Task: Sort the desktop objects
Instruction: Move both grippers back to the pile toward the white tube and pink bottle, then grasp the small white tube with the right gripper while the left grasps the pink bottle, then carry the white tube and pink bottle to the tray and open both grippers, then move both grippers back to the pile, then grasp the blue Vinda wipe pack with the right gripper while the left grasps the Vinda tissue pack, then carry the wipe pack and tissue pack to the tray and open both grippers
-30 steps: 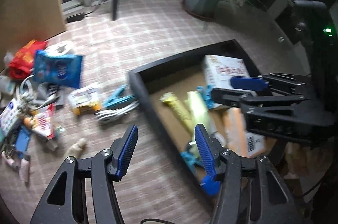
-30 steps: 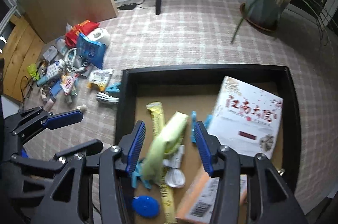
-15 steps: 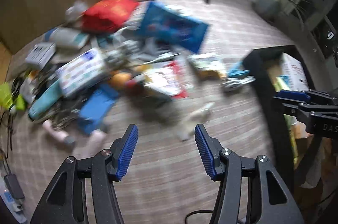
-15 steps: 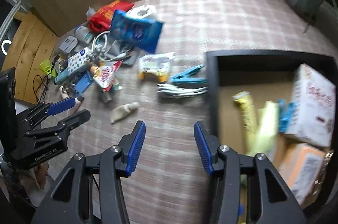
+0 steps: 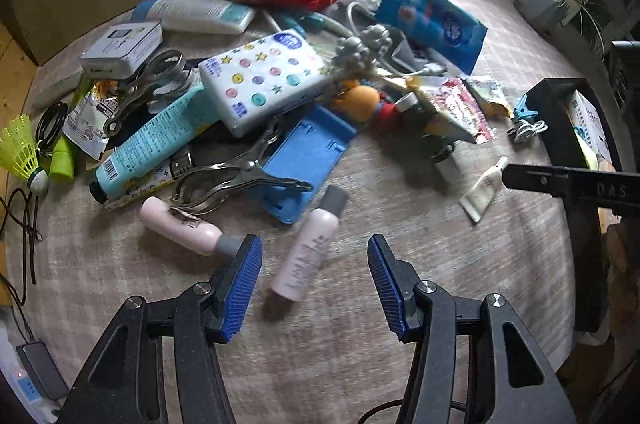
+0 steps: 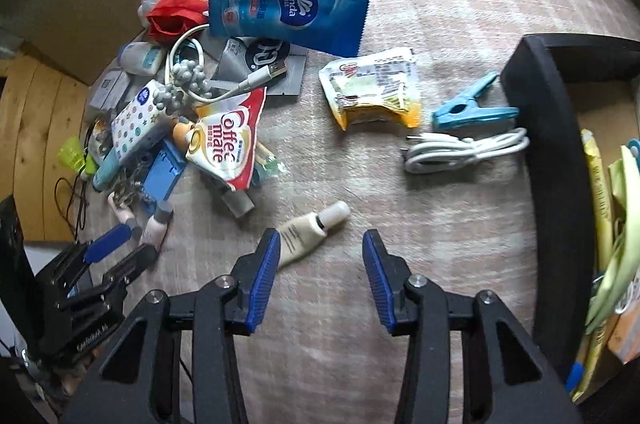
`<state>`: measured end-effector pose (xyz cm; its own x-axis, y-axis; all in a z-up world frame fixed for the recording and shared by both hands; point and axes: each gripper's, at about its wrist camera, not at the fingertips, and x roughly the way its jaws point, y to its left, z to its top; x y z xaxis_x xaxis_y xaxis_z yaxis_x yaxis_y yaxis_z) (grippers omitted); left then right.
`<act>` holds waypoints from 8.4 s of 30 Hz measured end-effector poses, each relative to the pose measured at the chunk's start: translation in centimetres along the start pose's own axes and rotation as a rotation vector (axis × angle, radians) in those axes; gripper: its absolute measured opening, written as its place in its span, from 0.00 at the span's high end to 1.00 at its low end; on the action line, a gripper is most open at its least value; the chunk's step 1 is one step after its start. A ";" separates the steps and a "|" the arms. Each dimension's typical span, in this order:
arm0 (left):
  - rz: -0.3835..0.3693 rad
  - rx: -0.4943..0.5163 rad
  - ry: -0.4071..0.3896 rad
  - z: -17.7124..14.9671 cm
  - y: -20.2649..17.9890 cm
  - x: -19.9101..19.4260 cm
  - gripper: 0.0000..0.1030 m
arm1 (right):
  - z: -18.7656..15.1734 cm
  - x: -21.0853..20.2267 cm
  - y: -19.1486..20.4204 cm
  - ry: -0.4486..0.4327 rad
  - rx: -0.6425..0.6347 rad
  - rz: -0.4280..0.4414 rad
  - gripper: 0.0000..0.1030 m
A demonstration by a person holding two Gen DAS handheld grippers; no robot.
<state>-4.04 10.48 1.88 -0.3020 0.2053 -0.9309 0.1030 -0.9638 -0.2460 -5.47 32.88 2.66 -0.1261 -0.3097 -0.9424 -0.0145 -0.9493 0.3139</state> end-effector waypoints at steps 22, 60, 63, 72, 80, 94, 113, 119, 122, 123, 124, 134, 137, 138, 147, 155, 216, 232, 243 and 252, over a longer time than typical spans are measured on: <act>-0.053 -0.006 0.009 -0.2 0.6 1.9 0.75 | -1.1 3.0 6.1 -0.077 -0.222 -0.284 0.77; -0.339 0.035 -0.070 -0.3 -18.6 -2.8 0.82 | -8.9 -13.0 -16.0 -0.249 0.006 -0.033 0.85; -0.369 0.115 -0.052 -0.3 -23.3 -2.7 0.82 | -10.2 -15.0 -19.7 -0.272 0.060 -0.051 0.85; -0.412 0.283 -0.009 -1.1 -32.1 -3.0 0.82 | -13.4 -18.6 -28.2 -0.325 0.200 -0.107 0.85; -0.408 0.352 0.016 -1.6 -35.5 -2.8 0.82 | -14.0 -19.2 -30.9 -0.334 0.240 -0.120 0.85; -0.351 0.273 -0.009 -0.2 -31.5 -3.1 0.46 | -11.7 -19.1 -27.4 -0.345 0.131 -0.122 0.63; -0.172 0.116 -0.070 4.0 -14.2 -4.3 0.46 | -3.0 -16.2 -14.3 -0.323 -0.164 -0.049 0.56; -0.106 0.126 -0.070 6.2 -7.9 -4.2 0.45 | 0.2 -14.1 -8.6 -0.283 -0.322 -0.053 0.56; -0.058 0.150 -0.048 7.4 -4.6 -3.6 0.41 | 1.8 -13.1 -5.9 -0.268 -0.390 -0.058 0.54; -0.045 0.163 -0.039 7.7 -3.8 -3.4 0.40 | 2.4 -12.7 -5.1 -0.264 -0.410 -0.061 0.50; -0.034 0.175 -0.028 8.1 -2.9 -3.1 0.40 | 3.0 -12.4 -4.3 -0.259 -0.432 -0.060 0.47; 0.032 0.364 0.083 11.7 0.7 0.7 0.33 | 9.2 -7.9 0.2 -0.181 -0.551 -0.088 0.44; 0.044 0.434 0.107 12.5 0.3 1.7 0.33 | 10.6 -6.4 1.1 -0.151 -0.582 -0.091 0.44; 0.043 0.456 0.117 12.7 0.2 2.0 0.31 | 11.1 -5.7 1.5 -0.134 -0.597 -0.091 0.44; 0.056 0.597 0.169 13.6 -0.5 3.8 0.26 | 14.0 -1.7 2.9 -0.037 -0.640 -0.072 0.43; 0.058 0.636 0.180 14.0 -0.2 3.3 0.26 | 13.7 -0.2 3.7 0.006 -0.669 -0.043 0.43; -0.010 0.480 0.149 11.5 -4.1 1.1 0.51 | 11.5 -1.7 1.3 0.073 -0.494 0.077 0.93; -0.013 0.424 0.062 9.6 -6.9 -4.8 0.51 | 10.0 -7.1 -1.1 -0.029 -0.413 0.143 0.93; -0.102 0.512 0.014 7.8 -12.0 -4.5 0.51 | 6.3 -11.6 -7.0 -0.102 -0.313 0.090 0.93; -0.210 0.501 -0.016 7.3 -23.5 -3.5 0.51 | 1.1 -17.2 -18.7 -0.202 -0.076 -0.004 0.93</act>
<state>-12.35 31.18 12.95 -0.2820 0.4033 -0.8705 -0.4244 -0.8662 -0.2638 -4.10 56.01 13.12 -0.3230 -0.2959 -0.8989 0.0588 -0.9543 0.2930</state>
